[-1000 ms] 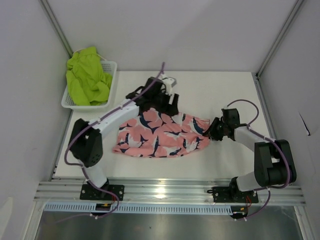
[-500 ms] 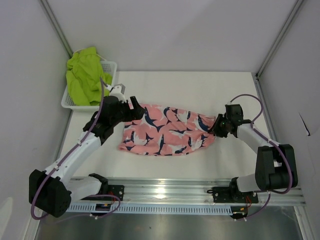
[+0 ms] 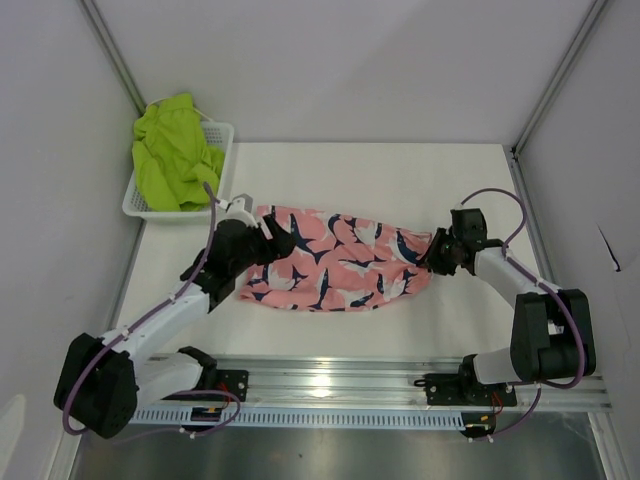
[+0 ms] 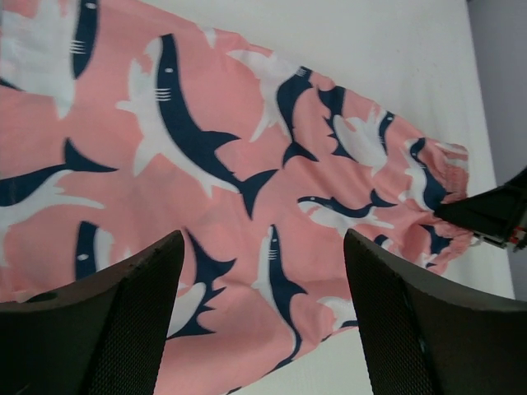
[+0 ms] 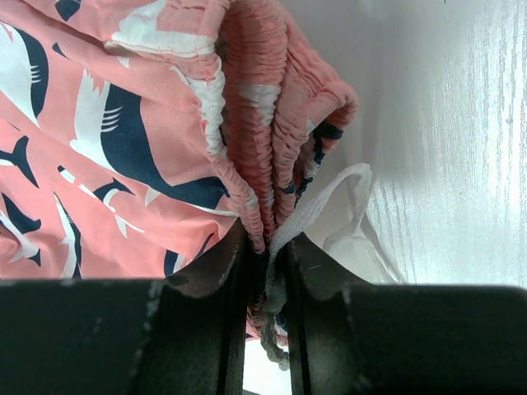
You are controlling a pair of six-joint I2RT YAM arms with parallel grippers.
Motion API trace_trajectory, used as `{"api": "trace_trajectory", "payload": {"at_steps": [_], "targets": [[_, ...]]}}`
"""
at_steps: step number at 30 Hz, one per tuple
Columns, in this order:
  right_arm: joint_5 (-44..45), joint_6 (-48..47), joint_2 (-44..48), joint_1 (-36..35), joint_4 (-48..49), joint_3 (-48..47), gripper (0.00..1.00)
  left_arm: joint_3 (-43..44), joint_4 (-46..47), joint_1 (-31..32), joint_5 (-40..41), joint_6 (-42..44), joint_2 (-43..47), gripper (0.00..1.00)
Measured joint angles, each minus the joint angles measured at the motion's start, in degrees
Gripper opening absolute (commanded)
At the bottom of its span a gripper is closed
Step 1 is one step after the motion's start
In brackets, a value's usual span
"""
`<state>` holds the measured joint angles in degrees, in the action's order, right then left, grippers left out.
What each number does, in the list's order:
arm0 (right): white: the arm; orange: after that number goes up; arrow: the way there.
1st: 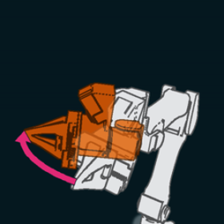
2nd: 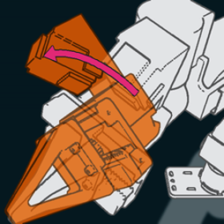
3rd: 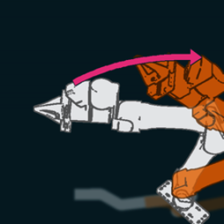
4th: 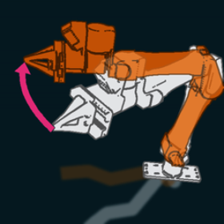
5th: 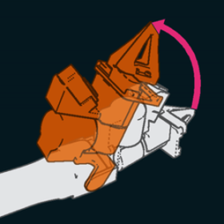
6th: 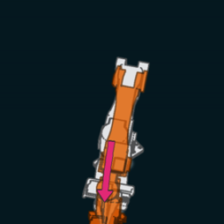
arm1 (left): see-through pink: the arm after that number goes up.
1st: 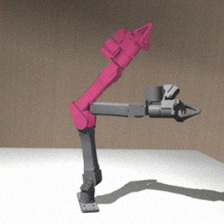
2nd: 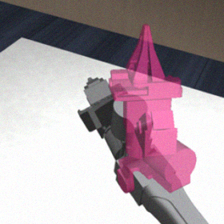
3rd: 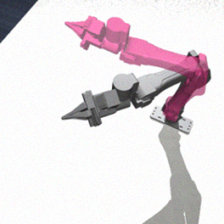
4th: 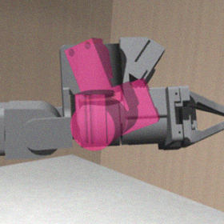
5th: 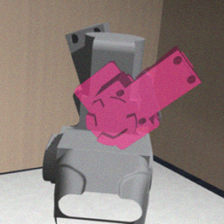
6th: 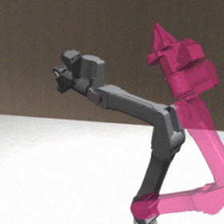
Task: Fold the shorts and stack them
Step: Fold the shorts
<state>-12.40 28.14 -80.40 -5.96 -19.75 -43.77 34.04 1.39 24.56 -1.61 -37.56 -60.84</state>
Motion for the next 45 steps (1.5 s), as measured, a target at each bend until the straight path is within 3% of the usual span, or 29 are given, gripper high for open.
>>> {"api": "trace_trajectory", "payload": {"at_steps": [8, 22, 31, 45], "targets": [[0.15, -0.37, 0.15, 0.0, -0.11, 0.0, 0.0, 3.56, 7.69, 8.22, 2.19, -4.5, -12.87, 0.47], [1.2, -1.7, 1.57, -0.02, -4.13, -4.07, 0.0, 18.84, 14.97, 14.21, 5.09, -8.96, -38.64, 0.17], [0.39, -1.88, 2.82, -1.14, -7.43, -6.1, 0.0, 26.86, 15.98, 15.67, 5.81, -11.98, -49.72, 0.09], [0.17, -1.84, 5.62, -6.75, -16.48, -15.21, 0.0, 33.73, 14.32, 17.64, 11.34, -13.07, -57.55, 0.06]]}}
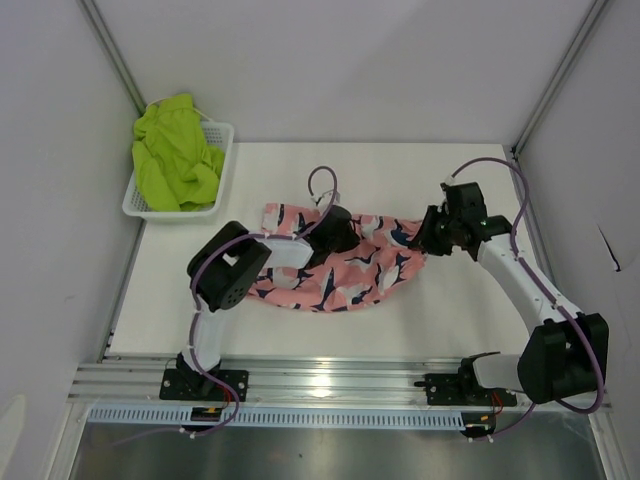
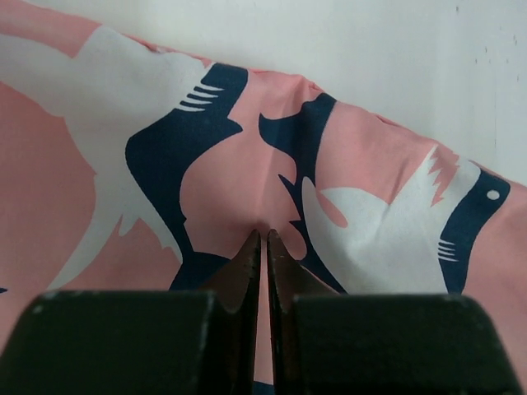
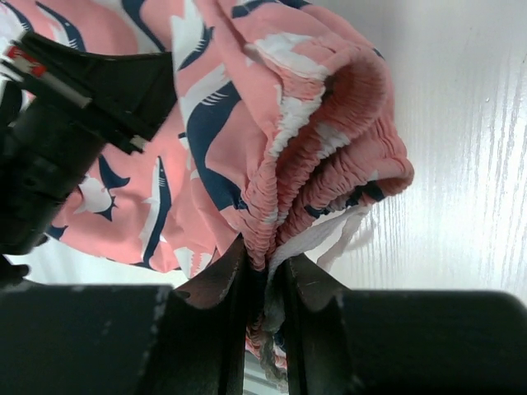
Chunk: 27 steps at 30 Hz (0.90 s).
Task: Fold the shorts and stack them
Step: Fold the shorts
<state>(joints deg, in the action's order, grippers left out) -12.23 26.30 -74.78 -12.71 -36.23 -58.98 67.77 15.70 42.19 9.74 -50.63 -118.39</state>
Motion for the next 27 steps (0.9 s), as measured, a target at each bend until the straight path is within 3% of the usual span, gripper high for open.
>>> {"api": "trace_trajectory", "payload": {"at_steps": [7, 10, 16, 19, 27], "targets": [[0.46, -0.02, 0.0, -1.53, -2.56, -5.27, 0.0, 1.92, -0.52, 3.85, 2.8, -0.87, -1.64, 0.07], [1.14, -0.07, 0.0, -2.16, -2.99, -7.06, 0.0, 3.56, -1.25, 5.05, 3.45, -1.01, -2.08, 0.12], [1.84, -0.7, 0.0, -1.44, -3.78, -7.04, 0.0, 4.31, -4.04, 4.79, 3.52, -0.24, -0.87, 0.34], [1.49, -1.11, 0.02, 0.17, -3.74, -5.79, 0.0, 3.37, -6.21, 3.02, 2.99, 0.28, 2.67, 0.4], [0.79, -2.21, 0.02, 3.1, -3.74, -3.91, 0.0, -5.68, -7.17, -1.14, 1.33, 2.34, 20.41, 0.38]]}}
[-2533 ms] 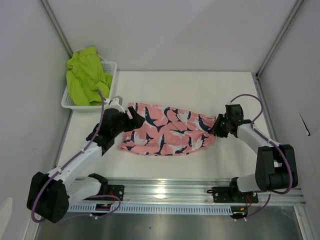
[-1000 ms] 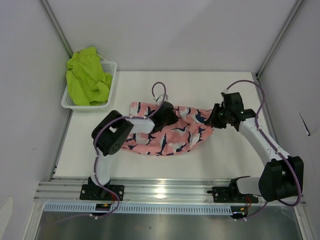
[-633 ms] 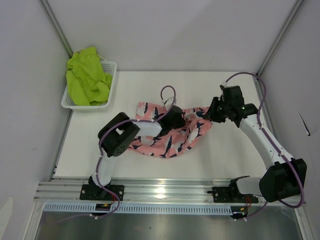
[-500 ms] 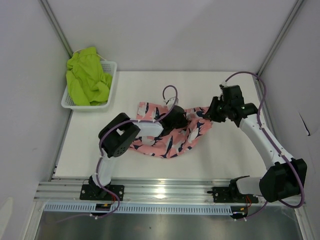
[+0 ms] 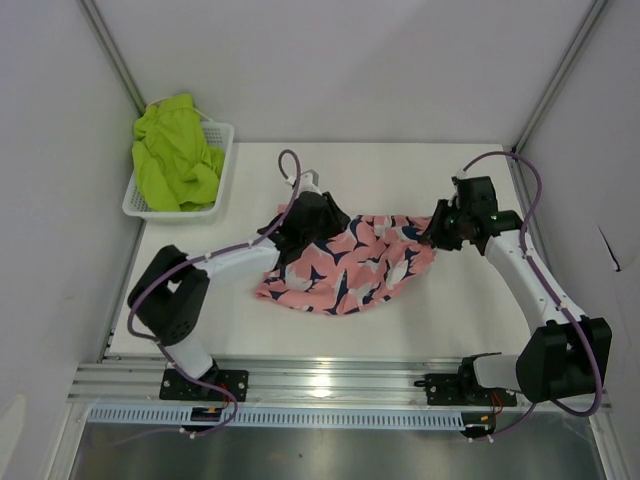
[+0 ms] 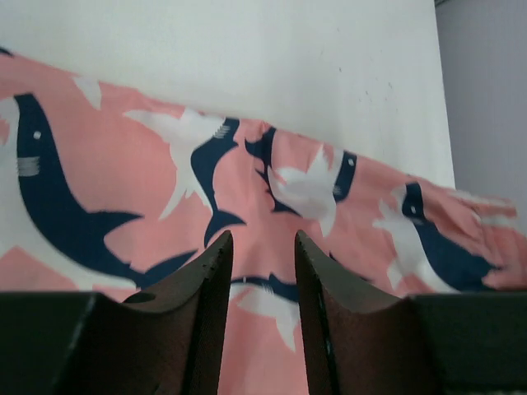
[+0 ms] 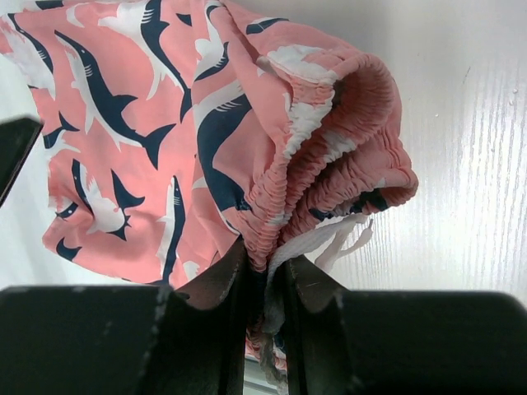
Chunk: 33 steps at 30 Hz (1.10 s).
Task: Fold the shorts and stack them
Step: Fold the shorts
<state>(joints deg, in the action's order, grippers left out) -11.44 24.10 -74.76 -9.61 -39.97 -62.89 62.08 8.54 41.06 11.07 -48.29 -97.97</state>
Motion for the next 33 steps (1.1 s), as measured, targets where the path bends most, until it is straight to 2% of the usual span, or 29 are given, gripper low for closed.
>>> {"api": "trace_trajectory", "payload": {"at_steps": [1, 5, 11, 14, 22, 27, 33], "targets": [[-0.04, -0.11, 0.0, 0.04, 0.07, 0.09, 0.0, -1.62, 0.07, 0.22, -0.35, 0.13, 1.86, 0.38], [-0.48, -0.31, -0.02, 0.35, 0.39, 0.42, 0.0, -8.92, 0.46, 2.91, -1.07, 0.26, 7.45, 0.21], [-0.85, -0.37, -0.04, 0.63, 1.46, 1.18, 0.0, -18.38, 1.46, 6.97, -3.28, -0.35, 8.87, 0.1], [-1.01, -0.37, -0.15, 0.63, 2.01, 1.99, 0.0, -20.02, 1.62, 7.61, -3.8, -0.85, 8.83, 0.06], [-1.05, -0.35, -1.09, 0.72, 2.91, 3.06, 0.0, -19.96, 6.14, 12.41, -4.17, -1.29, 6.01, 0.01], [-1.07, -0.35, -1.31, 0.74, 3.04, 3.06, 0.0, -19.47, 6.32, 15.37, -4.24, -1.33, 2.19, 0.0], [-1.36, -0.35, -1.57, 1.09, 3.04, 3.02, 0.0, -19.32, 6.38, 17.0, -3.74, -1.77, 1.97, 0.0]]}}
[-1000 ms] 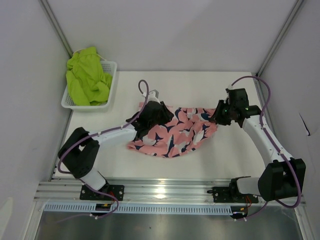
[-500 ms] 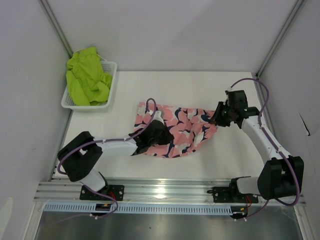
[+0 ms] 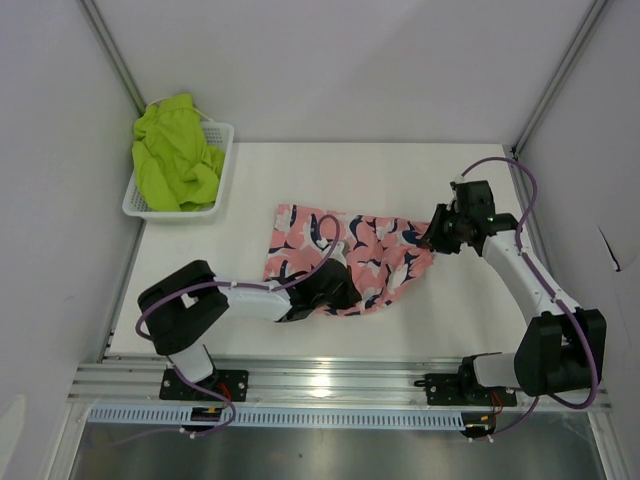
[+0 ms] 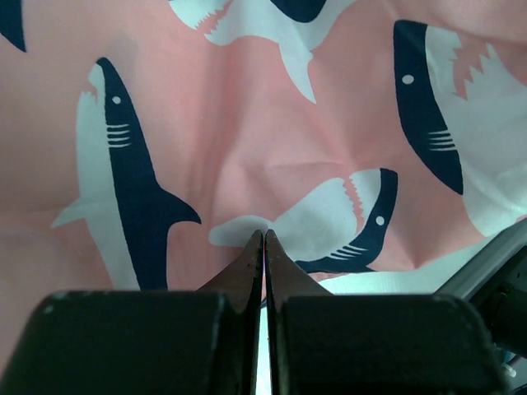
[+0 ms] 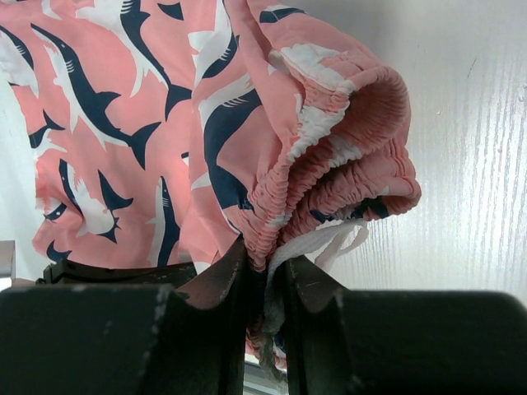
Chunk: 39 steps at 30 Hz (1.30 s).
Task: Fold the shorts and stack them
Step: Fold the shorts
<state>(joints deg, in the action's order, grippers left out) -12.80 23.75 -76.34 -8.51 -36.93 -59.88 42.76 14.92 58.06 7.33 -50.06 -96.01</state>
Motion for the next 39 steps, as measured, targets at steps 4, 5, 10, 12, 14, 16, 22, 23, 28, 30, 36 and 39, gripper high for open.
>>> {"api": "trace_trajectory", "payload": {"at_steps": [4, 5, 10, 12, 14, 16, 22, 23, 28, 30, 36, 39], "targets": [[-0.72, 0.24, -0.17, 0.02, -0.04, -0.2, 0.0, 0.13, 0.31, 0.94, 0.07, -0.17, -1.03, 0.0], [-1.05, 0.42, -0.17, 0.02, -0.09, -0.39, 0.0, 0.33, 0.42, 1.27, 0.13, -0.44, -1.66, 0.0], [-2.05, 1.05, -0.22, -0.48, -0.7, -3.1, 0.0, 1.57, 0.5, 3.02, 0.57, -0.74, -4.2, 0.0], [-2.25, 1.22, -0.2, -1.09, -1.01, -4.68, 0.0, 2.08, 0.72, 3.54, 0.66, -0.98, -4.81, 0.0], [-2.38, 1.25, -0.2, -1.88, -1.03, -5.81, 0.0, 2.82, 0.96, 3.96, 0.72, -1.03, -5.64, 0.0], [-2.49, 1.25, -0.2, -2.73, -1.05, -6.43, 0.0, 3.67, 1.27, 4.35, 0.81, -1.09, -6.58, 0.0], [-2.4, 0.7, -0.2, -3.61, -1.55, -6.56, 0.0, 4.5, 1.64, 4.9, -0.31, -1.38, -7.06, 0.08], [-2.19, 0.5, -0.2, -3.61, -1.73, -6.56, 0.0, 4.5, 1.18, 4.92, -0.57, -1.38, -6.64, 0.09], [-1.62, -0.79, -0.2, -3.52, -2.25, -6.56, 0.0, 4.5, -3.72, 4.92, -0.52, -0.35, 1.95, 0.22], [-1.62, -1.29, -0.2, -3.52, -2.25, -6.58, 0.0, 4.5, -6.08, 4.5, -0.44, 0.24, 7.74, 0.23], [-1.66, -1.66, -0.2, -3.52, -2.25, -6.58, 0.0, 2.56, -10.45, -2.86, -1.92, 2.47, 22.56, 0.29], [-1.66, -1.84, -0.2, -3.52, -2.23, -6.56, 0.0, -2.54, -13.42, -9.97, -2.19, 3.74, 28.39, 0.4]]}}
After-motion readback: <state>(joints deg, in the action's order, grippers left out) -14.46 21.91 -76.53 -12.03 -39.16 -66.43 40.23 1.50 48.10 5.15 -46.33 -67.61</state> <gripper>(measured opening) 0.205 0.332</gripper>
